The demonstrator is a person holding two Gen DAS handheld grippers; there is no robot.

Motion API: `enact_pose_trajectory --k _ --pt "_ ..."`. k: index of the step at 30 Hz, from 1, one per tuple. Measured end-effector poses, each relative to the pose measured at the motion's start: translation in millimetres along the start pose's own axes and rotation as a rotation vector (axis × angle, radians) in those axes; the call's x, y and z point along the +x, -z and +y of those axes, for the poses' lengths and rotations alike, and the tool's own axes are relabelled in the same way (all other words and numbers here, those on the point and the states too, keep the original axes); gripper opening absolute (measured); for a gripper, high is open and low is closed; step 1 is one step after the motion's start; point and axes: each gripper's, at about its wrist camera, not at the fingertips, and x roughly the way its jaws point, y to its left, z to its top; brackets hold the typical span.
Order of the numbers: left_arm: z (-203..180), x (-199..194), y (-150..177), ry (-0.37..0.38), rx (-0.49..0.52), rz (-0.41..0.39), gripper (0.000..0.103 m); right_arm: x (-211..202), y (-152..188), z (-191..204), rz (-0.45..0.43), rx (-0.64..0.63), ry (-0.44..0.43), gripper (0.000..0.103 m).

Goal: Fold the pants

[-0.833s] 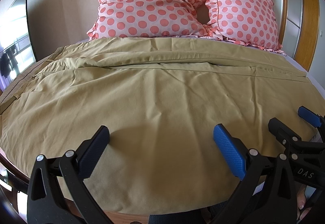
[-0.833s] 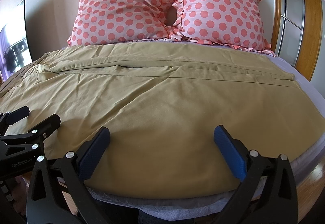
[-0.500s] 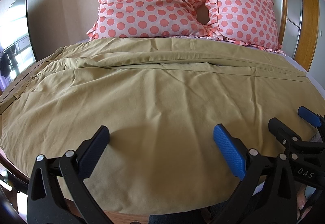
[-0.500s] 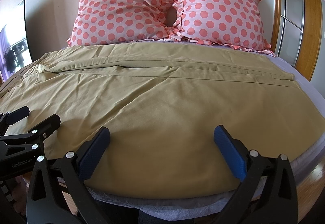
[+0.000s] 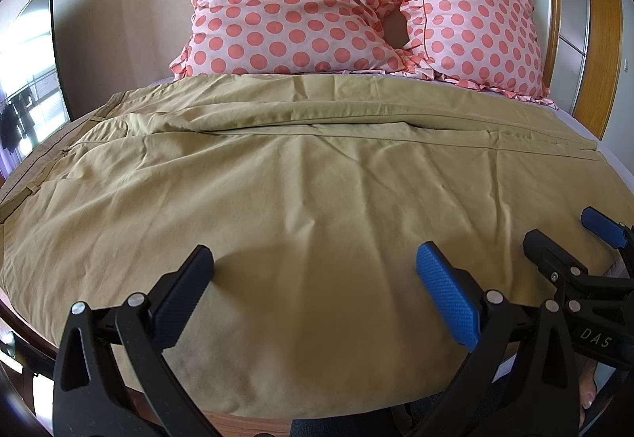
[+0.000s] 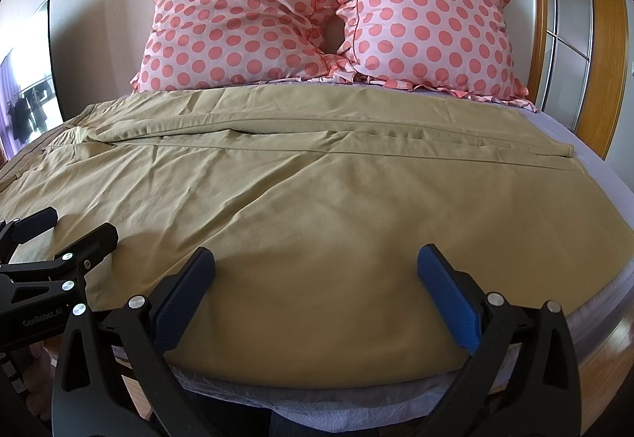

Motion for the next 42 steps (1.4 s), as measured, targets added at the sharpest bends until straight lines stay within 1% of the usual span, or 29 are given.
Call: enact_pose_trajectory --k 8,11,12,13,15,17,18,19,20,21,22,23,24,25,26,30,31,33,34,35,36,37,38,39,40,41,42 --pt "0 0 0 0.004 0.004 0.0 0.101 0 1 -3 -0.024 -0.013 -0.015 0.102" --pt "4 -3 -2 0.029 0.009 0.021 0.101 0 -15 -15 0.012 -0.019 -0.056 0.102" --pt "4 -4 -3 0.032 0.008 0.024 0.101 -5 -28 -27 -0.014 0.002 -0.046 0.102" --pt "6 -4 -4 0.036 0.004 0.018 0.101 -10 -44 -42 -0.044 0.025 -0.025 0.102" --pt "8 -9 -7 0.042 -0.006 0.0 0.101 -13 -83 -75 -0.076 0.064 0.068 0.102" --pt "11 -11 -10 0.056 -0.018 -0.016 0.101 0 -125 -114 -0.054 0.125 0.151 0.102" --pt "13 -12 -12 0.069 -0.027 -0.027 0.101 7 -137 -126 -0.044 0.151 0.171 0.102" --pt "15 -12 -15 0.083 -0.037 -0.037 0.101 20 -156 -147 -0.028 0.198 0.21 0.102" --pt "17 -12 -18 0.098 -0.045 -0.047 0.101 43 -178 -172 0.006 0.266 0.271 0.102" --pt "18 -13 -21 0.115 -0.051 -0.058 0.101 62 -191 -190 0.042 0.32 0.303 0.102" --pt "20 -14 -24 0.13 -0.055 -0.068 0.101 94 -209 -214 0.113 0.4 0.333 0.093" --pt "21 -14 -27 0.142 -0.055 -0.077 0.101 114 -216 -229 0.158 0.459 0.347 0.086" --pt "22 -15 -30 0.154 -0.053 -0.089 0.101 140 -225 -245 0.208 0.531 0.367 0.076" --pt "23 -15 -32 0.163 -0.051 -0.099 0.101 158 -230 -253 0.241 0.566 0.379 0.071" --pt "23 -16 -35 0.169 -0.048 -0.107 0.101 189 -238 -266 0.287 0.619 0.411 0.07" --pt "25 -12 -43 0.171 -0.029 -0.127 0.101 245 -244 -288 0.354 0.703 0.512 0.07" --pt "26 -10 -44 0.168 -0.026 -0.124 0.101 257 -244 -289 0.367 0.713 0.525 0.07" --pt "26 -5 -45 0.168 -0.027 -0.117 0.101 277 -242 -291 0.406 0.712 0.58 0.07" --pt "27 -2 -46 0.168 -0.028 -0.11 0.101 280 -239 -291 0.42 0.703 0.61 0.066" --pt "28 1 -47 0.168 -0.032 -0.102 0.101 281 -239 -288 0.399 0.672 0.642 0.064" --pt "29 2 -46 0.168 -0.035 -0.099 0.101 277 -237 -288 0.37 0.669 0.63 0.054" --pt "30 3 -46 0.171 -0.04 -0.096 0.101 273 -235 -286 0.347 0.657 0.633 0.034" --pt "31 4 -44 0.175 -0.045 -0.094 0.101 269 -231 -286 0.31 0.64 0.619 0.027" --pt "32 5 -44 0.18 -0.054 -0.092 0.101 264 -227 -288 0.286 0.641 0.61 0.018" --pt "34 6 -43 0.186 -0.062 -0.089 0.101 258 -221 -295 0.247 0.665 0.576 0.012" --pt "35 6 -43 0.19 -0.07 -0.087 0.101 249 -217 -308 0.224 0.689 0.547 0.01" --pt "37 5 -43 0.193 -0.081 -0.081 0.101 243 -212 -317 0.198 0.734 0.493 0.007"
